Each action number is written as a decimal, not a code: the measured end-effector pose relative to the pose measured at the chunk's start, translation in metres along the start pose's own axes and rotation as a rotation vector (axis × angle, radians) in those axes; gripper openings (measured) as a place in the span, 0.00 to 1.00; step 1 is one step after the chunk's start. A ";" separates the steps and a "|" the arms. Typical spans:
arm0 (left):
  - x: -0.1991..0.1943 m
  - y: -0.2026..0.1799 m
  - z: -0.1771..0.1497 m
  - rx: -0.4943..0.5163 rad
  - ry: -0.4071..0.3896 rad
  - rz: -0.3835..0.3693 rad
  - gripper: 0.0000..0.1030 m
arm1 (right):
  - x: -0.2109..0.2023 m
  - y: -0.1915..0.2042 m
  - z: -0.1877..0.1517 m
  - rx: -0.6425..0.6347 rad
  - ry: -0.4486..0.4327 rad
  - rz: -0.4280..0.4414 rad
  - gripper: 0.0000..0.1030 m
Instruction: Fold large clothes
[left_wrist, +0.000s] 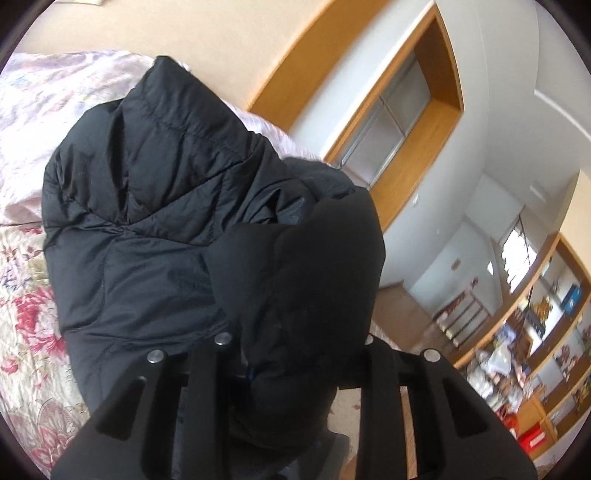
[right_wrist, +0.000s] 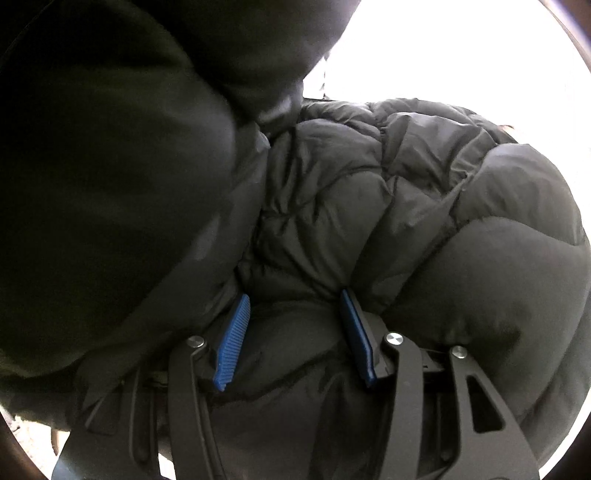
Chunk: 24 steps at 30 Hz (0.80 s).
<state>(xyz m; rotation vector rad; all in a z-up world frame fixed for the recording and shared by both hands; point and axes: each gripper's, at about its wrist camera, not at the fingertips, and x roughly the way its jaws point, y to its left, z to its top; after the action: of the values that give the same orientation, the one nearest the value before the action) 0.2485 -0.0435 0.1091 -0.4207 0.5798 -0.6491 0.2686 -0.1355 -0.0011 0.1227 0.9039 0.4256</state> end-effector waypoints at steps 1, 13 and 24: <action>0.006 -0.002 0.001 0.004 0.014 -0.002 0.27 | -0.007 -0.004 -0.003 0.004 -0.009 0.007 0.51; 0.072 -0.021 -0.015 0.033 0.146 0.005 0.28 | -0.088 -0.092 -0.036 0.094 -0.144 -0.017 0.51; 0.115 -0.044 -0.044 0.098 0.228 0.061 0.38 | -0.095 -0.134 -0.041 0.159 -0.144 -0.039 0.50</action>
<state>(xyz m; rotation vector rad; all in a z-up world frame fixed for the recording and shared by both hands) 0.2762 -0.1602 0.0565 -0.2376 0.7711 -0.6683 0.2261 -0.2998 0.0061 0.2772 0.7965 0.3045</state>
